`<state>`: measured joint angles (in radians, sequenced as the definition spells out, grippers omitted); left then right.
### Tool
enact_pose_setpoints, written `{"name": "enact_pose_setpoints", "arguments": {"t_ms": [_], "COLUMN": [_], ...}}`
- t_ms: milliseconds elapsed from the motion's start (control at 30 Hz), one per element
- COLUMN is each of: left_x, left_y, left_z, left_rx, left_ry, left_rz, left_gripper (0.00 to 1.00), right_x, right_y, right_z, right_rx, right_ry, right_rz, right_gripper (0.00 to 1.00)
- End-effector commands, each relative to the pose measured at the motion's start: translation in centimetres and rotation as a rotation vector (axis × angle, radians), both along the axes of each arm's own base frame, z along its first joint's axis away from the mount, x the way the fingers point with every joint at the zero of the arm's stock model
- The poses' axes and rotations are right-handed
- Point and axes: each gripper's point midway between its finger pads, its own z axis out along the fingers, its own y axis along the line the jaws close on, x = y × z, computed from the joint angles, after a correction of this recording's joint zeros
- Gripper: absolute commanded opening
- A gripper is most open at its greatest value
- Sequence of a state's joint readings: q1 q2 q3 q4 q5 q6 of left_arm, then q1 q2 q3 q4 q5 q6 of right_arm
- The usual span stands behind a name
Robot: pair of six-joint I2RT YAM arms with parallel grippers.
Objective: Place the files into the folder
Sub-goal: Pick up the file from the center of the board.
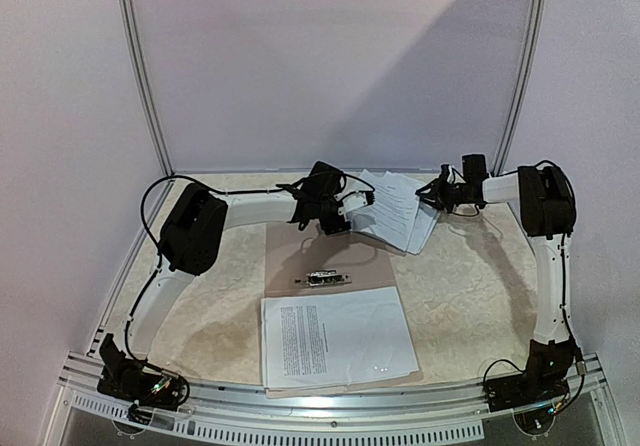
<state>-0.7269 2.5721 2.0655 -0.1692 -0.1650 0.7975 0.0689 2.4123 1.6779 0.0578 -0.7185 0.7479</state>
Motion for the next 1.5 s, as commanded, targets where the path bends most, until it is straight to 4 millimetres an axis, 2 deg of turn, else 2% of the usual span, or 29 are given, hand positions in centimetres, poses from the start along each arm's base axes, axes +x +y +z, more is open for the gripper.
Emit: {"name": "enact_pose_setpoints", "arguments": {"t_ms": [0, 233, 333, 433, 500, 600, 700, 800, 900, 1067, 1200, 1300, 1467], "left_x": [-1.2, -1.3, -1.3, -1.4, -1.4, -1.4, -1.4, -1.4, -1.4, -1.5, -1.6, -1.7, -1.8], "left_y": [-1.0, -1.0, -1.0, -0.9, -0.9, -0.9, -0.9, -0.9, -0.9, -1.0, -1.0, -1.1, -1.3], "left_z": [-2.3, -2.2, -2.2, -2.4, -2.5, -2.5, -2.4, -2.4, -2.5, -2.8, -2.8, -2.7, -2.3], "left_rx": [0.023, 0.020, 0.020, 0.023, 0.027, 0.026, 0.026, 0.029, 0.032, 0.038, 0.040, 0.040, 0.034], "left_ry": [0.040, 0.038, 0.040, 0.046, 0.048, 0.047, 0.044, 0.042, 0.041, 0.041, 0.047, 0.045, 0.044], "left_rz": [-0.032, -0.038, -0.036, -0.034, -0.036, -0.036, -0.039, -0.038, -0.044, -0.049, -0.054, -0.061, -0.066], "left_gripper": [0.86, 0.86, 0.86, 0.86, 0.85, 0.86, 0.86, 0.85, 0.85, 0.85, 0.85, 0.85, 0.85], "right_x": [0.0, 0.0, 0.1, -0.1, -0.7, -1.0, -1.5, -1.6, -1.8, -2.4, -2.7, -2.9, -3.2], "right_y": [1.3, 2.4, 2.6, 0.3, -0.8, -0.9, -0.8, 0.2, 2.6, 6.1, 7.4, 7.9, 6.1], "right_z": [-0.3, -0.6, -1.0, -3.4, -3.7, -3.1, -3.7, -2.9, -1.0, 1.7, 3.5, 3.5, -0.5], "right_rx": [0.033, 0.057, 0.061, -0.064, -0.119, -0.112, -0.110, -0.039, 0.094, 0.230, 0.317, 0.321, 0.133], "right_ry": [-0.005, -0.006, 0.013, 0.096, 0.101, 0.095, 0.121, 0.110, 0.081, 0.026, -0.006, 0.018, 0.104], "right_rz": [0.029, 0.035, 0.018, -0.098, -0.147, -0.155, -0.153, -0.117, -0.048, 0.049, 0.065, 0.059, -0.041], "right_gripper": [0.24, 0.28, 0.33, 0.30, 0.33, 0.35, 0.36, 0.44, 0.48, 0.49, 0.49, 0.49, 0.47]}}
